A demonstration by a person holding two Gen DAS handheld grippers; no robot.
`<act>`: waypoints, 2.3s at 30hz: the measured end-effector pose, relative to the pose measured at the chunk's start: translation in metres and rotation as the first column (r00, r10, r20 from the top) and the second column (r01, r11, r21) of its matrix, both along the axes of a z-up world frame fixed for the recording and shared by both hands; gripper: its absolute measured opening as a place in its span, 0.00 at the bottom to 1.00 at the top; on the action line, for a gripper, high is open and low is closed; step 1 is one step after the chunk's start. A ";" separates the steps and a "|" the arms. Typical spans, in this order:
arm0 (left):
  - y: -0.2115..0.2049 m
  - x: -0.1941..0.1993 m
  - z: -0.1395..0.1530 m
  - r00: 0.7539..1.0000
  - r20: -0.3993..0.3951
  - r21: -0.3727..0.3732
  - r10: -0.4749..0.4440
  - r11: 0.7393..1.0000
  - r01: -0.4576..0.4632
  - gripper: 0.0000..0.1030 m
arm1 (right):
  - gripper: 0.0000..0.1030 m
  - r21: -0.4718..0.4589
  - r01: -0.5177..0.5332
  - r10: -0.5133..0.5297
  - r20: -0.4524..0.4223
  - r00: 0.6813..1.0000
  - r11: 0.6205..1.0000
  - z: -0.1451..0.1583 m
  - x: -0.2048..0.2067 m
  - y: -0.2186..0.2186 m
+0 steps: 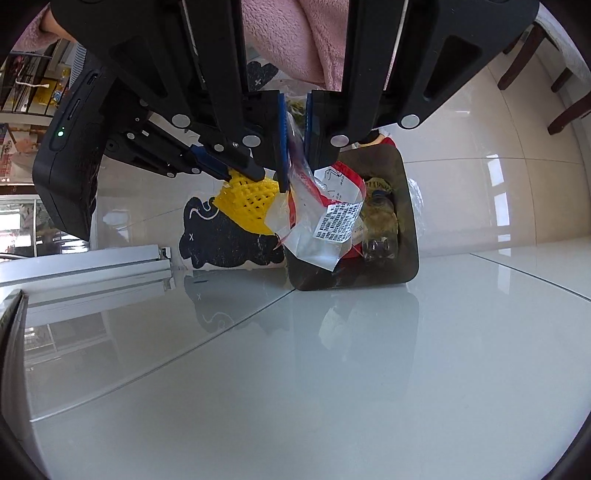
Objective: Collect trash
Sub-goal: 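Carry the bag in the left tool while the right tool carries the net down to the bin, then open both tools over the grey bin to drop bag and net, then raise both tools back up over the counter, then grasp the white tissue with the left tool while the right tool grasps the yellow snack bag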
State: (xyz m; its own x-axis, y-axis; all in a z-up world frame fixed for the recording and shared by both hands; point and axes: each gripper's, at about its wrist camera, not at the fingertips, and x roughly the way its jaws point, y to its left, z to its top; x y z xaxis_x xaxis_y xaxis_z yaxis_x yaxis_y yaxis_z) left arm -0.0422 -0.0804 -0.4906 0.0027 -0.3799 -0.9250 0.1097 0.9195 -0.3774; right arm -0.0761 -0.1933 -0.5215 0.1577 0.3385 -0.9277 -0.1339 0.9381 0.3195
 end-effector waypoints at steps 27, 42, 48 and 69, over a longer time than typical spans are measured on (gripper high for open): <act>0.016 0.011 0.038 0.996 0.034 0.039 0.085 0.996 -0.086 0.88 | 0.93 -0.024 -0.035 0.035 -0.002 0.999 0.999 0.033 -0.002 -0.028; 0.060 -0.007 0.261 0.921 0.378 0.008 0.096 0.994 -0.107 0.92 | 0.97 0.061 0.020 -0.038 0.320 0.947 0.998 0.266 -0.009 -0.060; 0.073 0.020 0.314 0.870 0.483 0.001 0.103 0.993 -0.118 0.92 | 0.97 0.053 0.028 -0.050 0.490 0.870 0.998 0.328 0.021 -0.058; 0.057 0.217 0.318 0.849 0.527 0.012 0.032 0.999 -0.045 0.92 | 0.94 0.003 0.052 -0.045 0.531 0.846 0.999 0.327 0.138 -0.031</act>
State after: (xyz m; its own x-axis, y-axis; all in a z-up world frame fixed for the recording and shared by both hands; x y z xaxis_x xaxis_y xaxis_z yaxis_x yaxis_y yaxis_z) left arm 0.1749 -0.0236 -0.1727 0.5061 -0.3485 -0.7889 0.2506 0.9347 -0.2522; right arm 0.0618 -0.2247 -0.1948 0.6433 0.3074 -0.7012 -0.2343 0.9510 0.2020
